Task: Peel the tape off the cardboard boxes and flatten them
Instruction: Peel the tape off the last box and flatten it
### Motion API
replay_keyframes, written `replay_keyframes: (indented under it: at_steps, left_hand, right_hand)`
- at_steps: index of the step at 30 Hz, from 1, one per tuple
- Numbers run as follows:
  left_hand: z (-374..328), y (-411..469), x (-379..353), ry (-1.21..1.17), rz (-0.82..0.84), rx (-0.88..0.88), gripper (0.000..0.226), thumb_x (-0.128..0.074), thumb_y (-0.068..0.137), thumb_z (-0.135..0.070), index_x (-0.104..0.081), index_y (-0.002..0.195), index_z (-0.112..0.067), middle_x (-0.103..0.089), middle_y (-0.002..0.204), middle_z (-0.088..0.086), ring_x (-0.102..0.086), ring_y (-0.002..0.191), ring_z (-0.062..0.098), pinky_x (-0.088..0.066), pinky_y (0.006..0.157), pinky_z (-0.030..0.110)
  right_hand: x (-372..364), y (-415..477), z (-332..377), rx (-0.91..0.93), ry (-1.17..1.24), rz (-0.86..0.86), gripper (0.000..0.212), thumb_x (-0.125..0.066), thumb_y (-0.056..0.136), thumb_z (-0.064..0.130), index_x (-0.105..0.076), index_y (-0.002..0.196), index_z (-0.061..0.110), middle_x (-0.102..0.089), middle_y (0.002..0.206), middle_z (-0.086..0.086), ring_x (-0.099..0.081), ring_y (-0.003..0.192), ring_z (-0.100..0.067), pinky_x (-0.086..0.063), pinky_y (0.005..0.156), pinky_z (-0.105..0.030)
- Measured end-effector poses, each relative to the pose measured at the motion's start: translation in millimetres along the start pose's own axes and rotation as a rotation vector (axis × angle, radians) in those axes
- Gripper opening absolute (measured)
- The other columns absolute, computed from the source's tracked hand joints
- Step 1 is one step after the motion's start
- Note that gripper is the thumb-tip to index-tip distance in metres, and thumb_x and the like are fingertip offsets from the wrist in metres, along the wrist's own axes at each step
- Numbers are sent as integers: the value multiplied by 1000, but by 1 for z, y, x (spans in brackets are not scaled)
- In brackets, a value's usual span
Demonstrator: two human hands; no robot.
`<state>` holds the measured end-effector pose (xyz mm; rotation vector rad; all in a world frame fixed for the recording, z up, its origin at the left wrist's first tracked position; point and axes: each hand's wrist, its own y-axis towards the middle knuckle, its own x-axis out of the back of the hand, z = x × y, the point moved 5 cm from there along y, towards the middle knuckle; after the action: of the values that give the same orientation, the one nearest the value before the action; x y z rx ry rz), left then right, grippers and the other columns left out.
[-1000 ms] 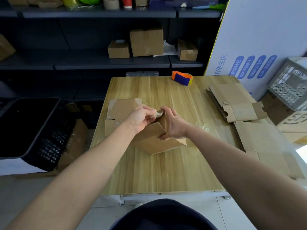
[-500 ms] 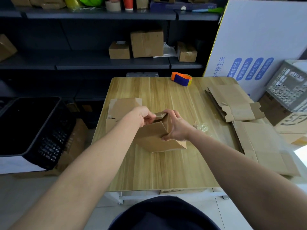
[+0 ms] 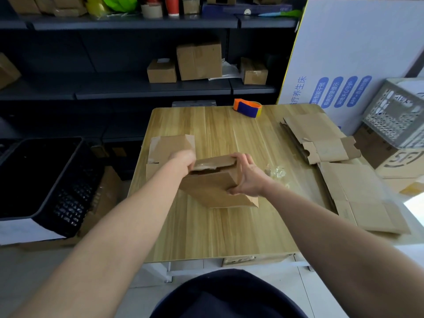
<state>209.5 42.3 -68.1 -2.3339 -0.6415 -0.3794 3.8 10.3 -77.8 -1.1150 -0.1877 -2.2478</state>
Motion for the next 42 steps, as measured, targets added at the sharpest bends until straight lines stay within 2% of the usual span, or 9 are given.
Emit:
replay_keyframes:
  at_steps: [2, 5, 10, 13, 18, 27, 33, 38, 42]
  left_hand:
    - [12, 17, 15, -129, -74, 21, 16, -51, 78, 15, -55, 85, 1, -54, 104, 15, -52, 80, 20, -49, 67, 26]
    - [18, 26, 25, -222, -94, -67, 63, -62, 73, 21, -47, 124, -12, -51, 115, 9, -57, 100, 24, -53, 89, 36]
    - [15, 18, 2, -247, 71, -134, 35, -63, 76, 18, -62, 99, -8, -64, 108, 8, -64, 98, 23, -56, 77, 26]
    - [14, 13, 0, -322, 134, -155, 26, -58, 79, 19, -62, 84, -6, -66, 98, 6, -65, 91, 19, -54, 65, 20]
    - [11, 14, 11, -760, 222, -55, 28, -46, 84, 16, -59, 98, -4, -62, 93, 12, -62, 83, 22, -54, 75, 30]
    - [11, 0, -4, -951, 346, 30, 23, -41, 84, 7, -57, 92, -7, -58, 88, 9, -58, 88, 23, -49, 86, 41]
    - [38, 28, 40, -1209, 52, 54, 40, -44, 87, 15, -51, 122, -1, -57, 100, 15, -60, 85, 21, -53, 89, 36]
    - [55, 29, 54, -557, -189, -65, 28, -69, 80, 3, -53, 101, -7, -59, 105, 6, -58, 79, 12, -50, 69, 21]
    - [23, 9, 47, 106, -314, -520, 15, -69, 83, -10, -55, 90, -11, -54, 85, -5, -50, 74, 8, -34, 59, 12]
  right_hand:
    - [5, -6, -11, -44, 1, -17, 102, -87, 63, 24, -18, 140, 26, -28, 134, 1, -47, 110, -21, -46, 98, -36]
    - [-1, -12, -22, -99, -96, 31, 98, -85, 65, 28, -20, 137, 20, -26, 134, 0, -45, 113, -22, -43, 98, -30]
    - [-13, -7, -19, -123, -230, 125, 96, -80, 68, 47, -24, 138, 13, -11, 153, 1, -27, 137, -25, -28, 113, -39]
    - [-8, 0, -11, -142, -273, 173, 90, -76, 70, 53, -28, 134, 14, -36, 139, -2, -37, 128, -23, -30, 106, -41]
    - [-3, 5, -11, -215, -162, 190, 73, -76, 78, 37, -32, 132, 14, -47, 130, -2, -49, 113, -23, -27, 95, -37]
    - [-38, 31, 25, -169, -591, 292, 119, -72, 64, 66, -12, 152, 12, -17, 156, -9, -11, 144, -31, -7, 115, -59]
    - [-35, 36, 17, -182, -554, 278, 120, -77, 61, 61, -12, 150, 14, -24, 149, -6, -22, 139, -29, -14, 115, -56]
    - [-35, 39, 18, -186, -552, 309, 119, -78, 60, 60, -13, 149, 16, -26, 146, -4, -24, 137, -28, -15, 115, -56]
    - [-36, 39, 19, -195, -560, 321, 119, -79, 59, 61, -14, 148, 16, -27, 144, -3, -25, 136, -29, -16, 114, -57]
